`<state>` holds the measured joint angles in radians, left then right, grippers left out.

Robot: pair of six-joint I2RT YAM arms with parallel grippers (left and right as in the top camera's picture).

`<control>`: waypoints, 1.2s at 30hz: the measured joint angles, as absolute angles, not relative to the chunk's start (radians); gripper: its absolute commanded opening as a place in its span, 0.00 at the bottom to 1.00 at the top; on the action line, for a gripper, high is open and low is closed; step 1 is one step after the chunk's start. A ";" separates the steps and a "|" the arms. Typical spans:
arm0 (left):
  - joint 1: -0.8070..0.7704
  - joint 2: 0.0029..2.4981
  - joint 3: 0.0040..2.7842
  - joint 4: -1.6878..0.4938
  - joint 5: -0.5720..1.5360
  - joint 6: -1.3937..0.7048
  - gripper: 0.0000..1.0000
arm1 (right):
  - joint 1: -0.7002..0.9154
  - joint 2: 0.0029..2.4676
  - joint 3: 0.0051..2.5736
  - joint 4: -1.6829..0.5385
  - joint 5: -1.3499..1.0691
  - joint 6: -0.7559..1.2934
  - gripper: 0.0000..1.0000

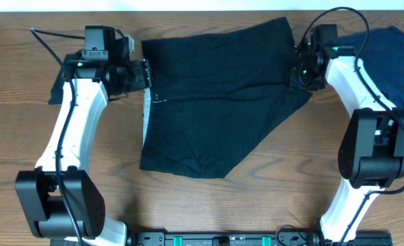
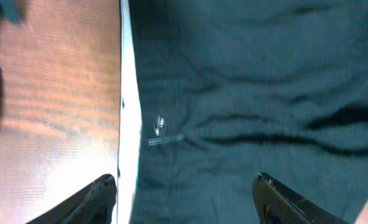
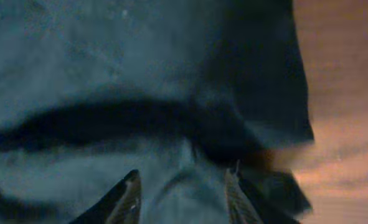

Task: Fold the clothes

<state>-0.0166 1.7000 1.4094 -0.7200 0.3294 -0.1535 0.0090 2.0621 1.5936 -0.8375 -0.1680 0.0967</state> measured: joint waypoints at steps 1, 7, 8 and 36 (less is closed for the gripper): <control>-0.022 1.706 1.408 -0.734 0.329 -0.154 0.72 | 0.006 2.062 1.615 -0.879 -0.171 0.093 0.46; -0.059 1.756 1.364 -0.706 0.329 -0.154 0.72 | -0.050 2.062 1.732 -1.151 -0.188 0.086 0.49; -0.066 1.768 1.363 -0.701 0.329 -0.154 0.72 | -0.064 2.062 1.735 -1.181 -0.192 0.086 0.48; -0.092 1.947 1.354 -0.572 0.329 -0.154 0.71 | -0.025 2.033 1.214 -0.719 -0.635 0.183 0.03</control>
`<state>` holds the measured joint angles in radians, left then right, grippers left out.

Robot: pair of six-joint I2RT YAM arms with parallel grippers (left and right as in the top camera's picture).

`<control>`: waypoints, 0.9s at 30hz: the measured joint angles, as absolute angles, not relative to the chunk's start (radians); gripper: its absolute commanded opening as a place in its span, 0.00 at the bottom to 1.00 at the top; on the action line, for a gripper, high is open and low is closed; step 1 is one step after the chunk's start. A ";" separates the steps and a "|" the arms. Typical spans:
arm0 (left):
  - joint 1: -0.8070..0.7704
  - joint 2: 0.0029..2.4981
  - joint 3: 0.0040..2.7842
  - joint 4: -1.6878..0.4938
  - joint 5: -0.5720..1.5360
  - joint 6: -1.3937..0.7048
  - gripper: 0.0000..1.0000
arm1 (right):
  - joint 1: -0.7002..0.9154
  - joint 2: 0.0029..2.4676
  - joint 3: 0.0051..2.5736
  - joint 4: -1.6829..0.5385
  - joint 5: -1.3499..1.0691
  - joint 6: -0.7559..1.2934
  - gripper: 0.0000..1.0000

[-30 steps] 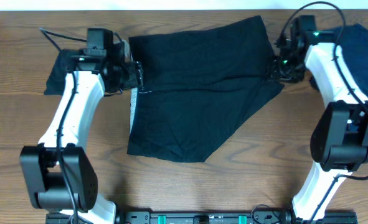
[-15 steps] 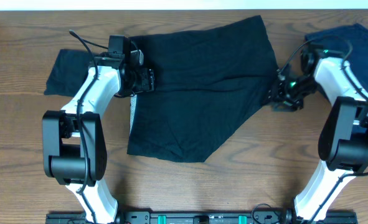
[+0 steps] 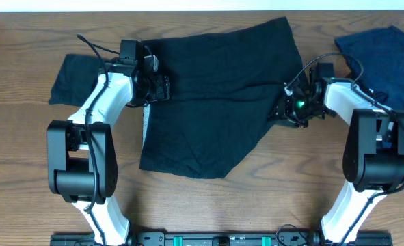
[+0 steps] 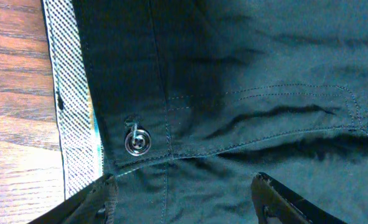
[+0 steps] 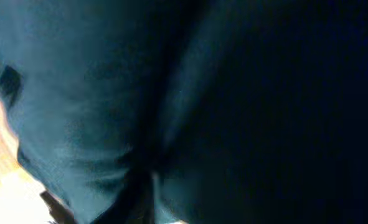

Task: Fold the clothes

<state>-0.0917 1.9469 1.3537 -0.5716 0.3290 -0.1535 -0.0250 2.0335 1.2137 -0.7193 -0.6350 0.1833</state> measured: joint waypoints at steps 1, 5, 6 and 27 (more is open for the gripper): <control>-0.092 1.947 1.354 -0.572 0.329 -0.154 0.71 | -0.024 2.034 1.211 -0.717 -0.636 0.181 0.01; -0.092 1.947 1.354 -0.572 0.329 -0.154 0.71 | -0.028 2.037 1.209 -0.761 -0.616 0.193 0.01; -0.092 1.947 1.354 -0.572 0.329 -0.154 0.71 | -0.032 2.037 1.213 -0.783 -0.609 0.194 0.01; -0.092 1.946 1.353 -0.591 0.374 -0.151 0.54 | -0.068 2.024 1.465 -1.060 -0.322 0.199 0.09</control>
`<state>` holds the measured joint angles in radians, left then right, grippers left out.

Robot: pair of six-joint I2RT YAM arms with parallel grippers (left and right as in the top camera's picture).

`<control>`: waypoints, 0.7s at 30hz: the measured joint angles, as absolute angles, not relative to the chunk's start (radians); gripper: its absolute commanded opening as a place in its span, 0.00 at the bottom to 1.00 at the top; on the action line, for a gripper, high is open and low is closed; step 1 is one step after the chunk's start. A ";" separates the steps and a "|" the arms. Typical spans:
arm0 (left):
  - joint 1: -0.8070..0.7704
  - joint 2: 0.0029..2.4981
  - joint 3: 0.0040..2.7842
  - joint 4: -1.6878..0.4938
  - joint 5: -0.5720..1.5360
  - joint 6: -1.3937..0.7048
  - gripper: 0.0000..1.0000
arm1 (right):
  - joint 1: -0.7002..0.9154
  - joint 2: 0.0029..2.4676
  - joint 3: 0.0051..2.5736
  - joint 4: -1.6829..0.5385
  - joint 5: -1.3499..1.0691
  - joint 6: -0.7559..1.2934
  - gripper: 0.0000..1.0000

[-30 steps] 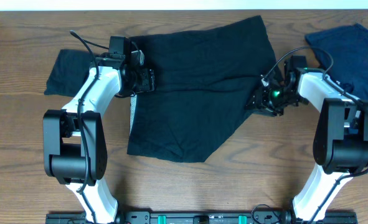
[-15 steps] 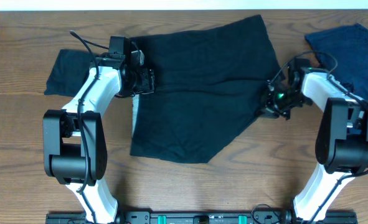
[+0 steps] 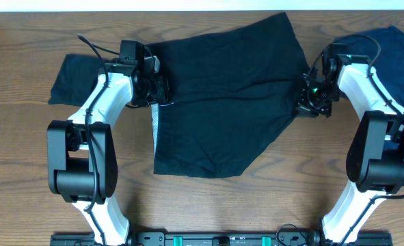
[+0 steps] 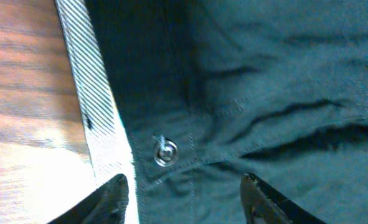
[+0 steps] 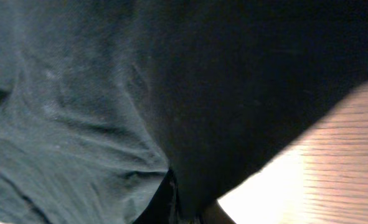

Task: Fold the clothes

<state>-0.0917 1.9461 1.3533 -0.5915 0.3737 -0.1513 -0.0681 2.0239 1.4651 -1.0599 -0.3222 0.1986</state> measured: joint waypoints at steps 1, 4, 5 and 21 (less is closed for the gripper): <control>-0.092 1.945 1.353 -0.599 0.382 -0.150 0.51 | -0.068 2.024 1.465 -1.061 -0.317 0.199 0.13; -0.092 1.927 1.352 -0.650 0.395 -0.152 0.38 | -0.068 2.024 1.465 -1.064 -0.300 0.203 0.29; -0.092 1.914 1.352 -0.672 0.400 -0.152 0.33 | -0.068 2.024 1.465 -1.070 -0.299 0.198 0.43; -0.092 1.866 1.351 -0.733 0.411 -0.142 0.19 | -0.069 2.017 1.383 -1.077 -0.357 0.142 0.54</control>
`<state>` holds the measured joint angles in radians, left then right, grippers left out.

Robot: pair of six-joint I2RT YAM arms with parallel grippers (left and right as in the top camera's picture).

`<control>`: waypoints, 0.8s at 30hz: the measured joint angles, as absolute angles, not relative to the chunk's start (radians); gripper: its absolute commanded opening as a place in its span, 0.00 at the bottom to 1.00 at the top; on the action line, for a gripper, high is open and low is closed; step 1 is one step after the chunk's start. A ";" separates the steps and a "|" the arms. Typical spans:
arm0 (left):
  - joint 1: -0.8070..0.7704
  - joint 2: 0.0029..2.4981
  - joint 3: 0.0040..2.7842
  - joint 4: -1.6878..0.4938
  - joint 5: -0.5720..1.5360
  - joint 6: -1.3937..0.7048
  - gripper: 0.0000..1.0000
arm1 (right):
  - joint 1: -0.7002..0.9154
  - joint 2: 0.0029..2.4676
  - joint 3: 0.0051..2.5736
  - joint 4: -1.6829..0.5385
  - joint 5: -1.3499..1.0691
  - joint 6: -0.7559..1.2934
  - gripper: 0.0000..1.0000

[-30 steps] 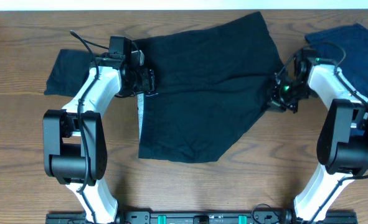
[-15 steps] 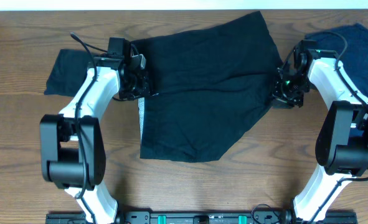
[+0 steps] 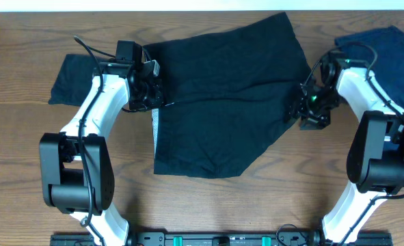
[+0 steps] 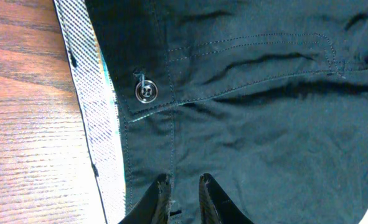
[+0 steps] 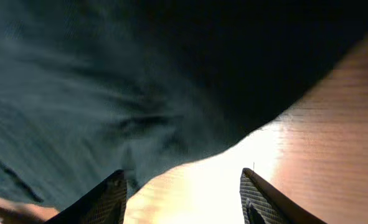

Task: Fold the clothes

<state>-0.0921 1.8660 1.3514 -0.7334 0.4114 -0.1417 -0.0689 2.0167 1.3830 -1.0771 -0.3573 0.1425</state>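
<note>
Black shorts (image 3: 222, 89) lie spread over the middle of the wooden table (image 3: 222, 212), with the white patterned waistband lining (image 4: 93, 93) and a button (image 4: 145, 91) on their left side. My left gripper (image 4: 184, 180) is shut on the shorts just below the button, and it sits at the garment's left edge (image 3: 157, 96) in the overhead view. My right gripper (image 5: 184, 177) is open at the right hem (image 3: 303, 109). One finger (image 5: 115, 186) of it touches the cloth edge, and bare wood shows between the jaws.
A dark blue garment (image 3: 386, 48) lies at the far right, behind my right arm. A small dark folded cloth (image 3: 68, 78) sits at the far left, beside my left arm. Bare wood runs along the table's front.
My left gripper has gone from open over the button to shut on the fabric beside the waistband. My right gripper has let go of the right hem and now stands open.
Both grippers were open at the shorts' left and right edges. Then the right one was shut on the right hem while the left hovered open over the button. The shorts then lay further right. Now the left holds and the right has released.
</note>
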 measured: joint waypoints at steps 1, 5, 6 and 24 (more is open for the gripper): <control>-0.092 1.866 1.351 -0.735 0.411 -0.142 0.19 | -0.069 2.016 1.360 -1.043 -0.364 0.149 0.54; -0.092 1.866 1.351 -0.741 0.411 -0.142 0.19 | -0.069 2.015 1.297 -0.963 -0.382 0.168 0.52; -0.092 1.866 1.351 -0.741 0.411 -0.142 0.19 | -0.069 2.009 1.288 -0.949 -0.386 0.174 0.47; -0.075 1.866 1.351 -0.752 0.393 -0.138 0.15 | -0.068 1.987 1.440 -1.185 -0.325 0.224 0.01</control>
<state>-0.0753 1.8660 1.3510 -0.7521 0.3927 -0.1375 -0.0681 1.9873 1.4403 -1.1847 -0.3248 0.2237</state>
